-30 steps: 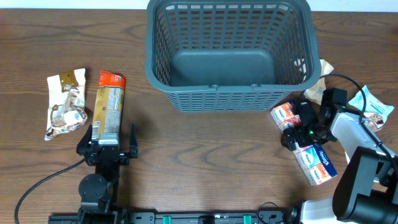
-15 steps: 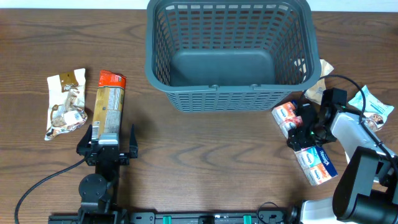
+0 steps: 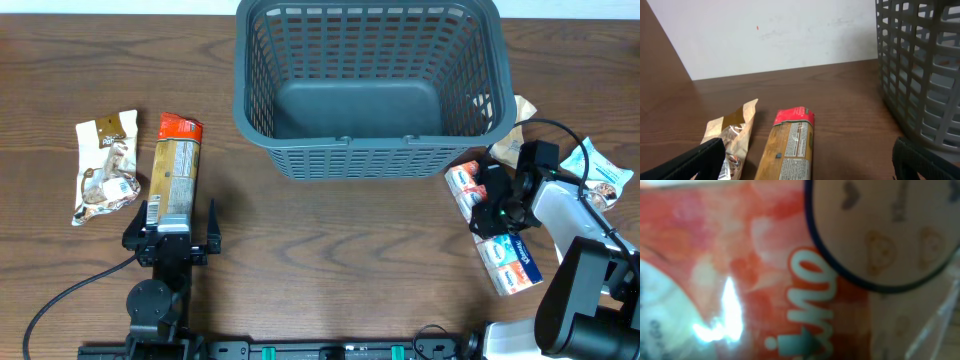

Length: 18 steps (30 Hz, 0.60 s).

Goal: Pack container
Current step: 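Lower the right gripper and grasp the Kleenex multipack, then lift the multipack and carry it into the grey basket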

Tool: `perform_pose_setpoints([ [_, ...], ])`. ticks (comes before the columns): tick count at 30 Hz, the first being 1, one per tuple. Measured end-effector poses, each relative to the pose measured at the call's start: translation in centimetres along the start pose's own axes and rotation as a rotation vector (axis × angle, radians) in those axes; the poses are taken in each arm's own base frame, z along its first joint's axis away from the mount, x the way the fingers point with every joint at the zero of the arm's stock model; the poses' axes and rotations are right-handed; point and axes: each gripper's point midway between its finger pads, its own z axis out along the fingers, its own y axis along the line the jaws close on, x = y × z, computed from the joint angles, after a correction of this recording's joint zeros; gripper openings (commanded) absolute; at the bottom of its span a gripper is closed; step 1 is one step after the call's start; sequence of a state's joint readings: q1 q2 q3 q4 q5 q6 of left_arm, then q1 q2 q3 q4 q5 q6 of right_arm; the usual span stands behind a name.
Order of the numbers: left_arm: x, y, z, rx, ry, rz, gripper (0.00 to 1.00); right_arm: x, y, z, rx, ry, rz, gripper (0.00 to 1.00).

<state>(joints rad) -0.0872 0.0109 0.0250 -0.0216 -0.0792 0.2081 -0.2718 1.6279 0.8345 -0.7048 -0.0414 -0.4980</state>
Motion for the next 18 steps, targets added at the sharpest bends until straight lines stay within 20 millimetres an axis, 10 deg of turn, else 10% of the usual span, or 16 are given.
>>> perform_pose_setpoints([
  [18, 0.1, 0.0, 0.0, 0.000, 0.002, 0.003, 0.99, -2.4, -1.1, -0.4, 0.031, -0.093, 0.149, 0.02],
])
